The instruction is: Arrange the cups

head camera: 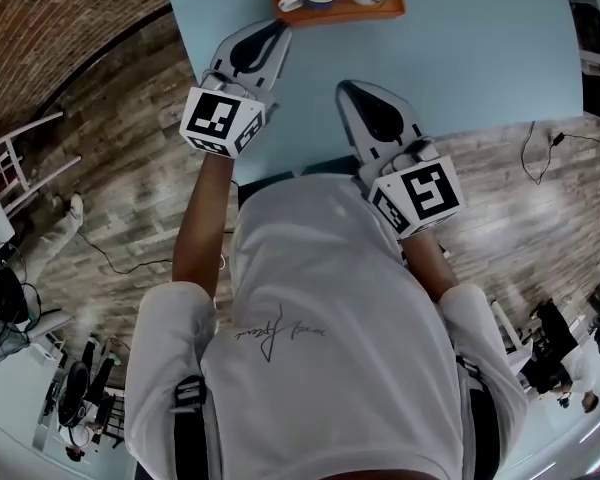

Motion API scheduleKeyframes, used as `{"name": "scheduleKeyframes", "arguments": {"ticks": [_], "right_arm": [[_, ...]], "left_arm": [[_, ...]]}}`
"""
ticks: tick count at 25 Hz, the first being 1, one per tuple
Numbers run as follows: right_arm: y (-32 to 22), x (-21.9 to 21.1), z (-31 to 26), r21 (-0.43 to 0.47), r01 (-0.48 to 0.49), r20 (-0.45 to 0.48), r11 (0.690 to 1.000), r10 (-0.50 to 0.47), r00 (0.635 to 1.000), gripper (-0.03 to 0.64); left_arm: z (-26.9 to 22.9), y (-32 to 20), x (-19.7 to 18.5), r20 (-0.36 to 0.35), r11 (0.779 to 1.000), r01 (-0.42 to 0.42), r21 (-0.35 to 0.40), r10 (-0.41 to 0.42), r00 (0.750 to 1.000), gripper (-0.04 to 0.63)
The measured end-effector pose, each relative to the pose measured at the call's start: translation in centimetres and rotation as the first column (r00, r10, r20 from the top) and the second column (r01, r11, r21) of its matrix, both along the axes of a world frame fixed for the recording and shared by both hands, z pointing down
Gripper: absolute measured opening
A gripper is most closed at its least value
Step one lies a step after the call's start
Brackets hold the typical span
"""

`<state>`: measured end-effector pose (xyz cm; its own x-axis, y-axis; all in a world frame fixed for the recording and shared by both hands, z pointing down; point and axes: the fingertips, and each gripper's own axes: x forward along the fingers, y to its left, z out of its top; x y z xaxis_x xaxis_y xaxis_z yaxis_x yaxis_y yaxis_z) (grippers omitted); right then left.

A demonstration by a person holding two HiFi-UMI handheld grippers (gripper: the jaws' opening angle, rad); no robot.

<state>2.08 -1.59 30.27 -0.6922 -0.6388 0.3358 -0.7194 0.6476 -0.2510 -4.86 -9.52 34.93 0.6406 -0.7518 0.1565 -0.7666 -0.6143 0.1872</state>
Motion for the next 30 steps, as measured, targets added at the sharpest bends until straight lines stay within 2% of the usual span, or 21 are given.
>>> {"name": "scheduleKeyframes", "arguments": {"ticks": [5,6,8,15,19,30], "right_arm": [[-0.7,-0.5,0.6,-0.026,-0.004,0.001,1.000,0.004,1.000,0.021],[-0.9,-0.5,0.7,-0.032,-0.004,-0.002,0.999,0.004,1.000,0.020],[-1.1,-0.5,1.0,-0.043,-0.006,-0.007,0.999,0.006,1.000,0.020],[-1.5,-0.4,1.8,-0.080,-0.011,-0.014,0.997,0.009,1.000,0.020],[-1.5,0.2,2.2,-0.098,-0.013,-0.014,0.995,0.012,1.000,0.020],[-2.8,0.3,4.1,-0.152,-0.045,-0.025,0.987,0.042,0.999,0.020]], "left_arm": [[0.8,-1.2,-0.6,0.023,1.000,-0.020,0.011,0.020,1.000,0.012],[1.0,-1.5,-0.7,0.024,1.000,-0.025,0.010,0.024,0.999,0.022],[1.4,-2.0,-0.7,0.021,0.999,-0.038,0.000,0.038,0.999,0.103],[3.0,-3.0,-0.4,0.027,0.997,-0.068,-0.031,0.069,0.997,0.138],[3.7,-3.2,0.5,0.017,0.996,-0.082,-0.039,0.083,0.996,0.152],[6.5,-4.8,0.5,0.058,0.988,-0.144,-0.054,0.147,0.987,0.161]]}}
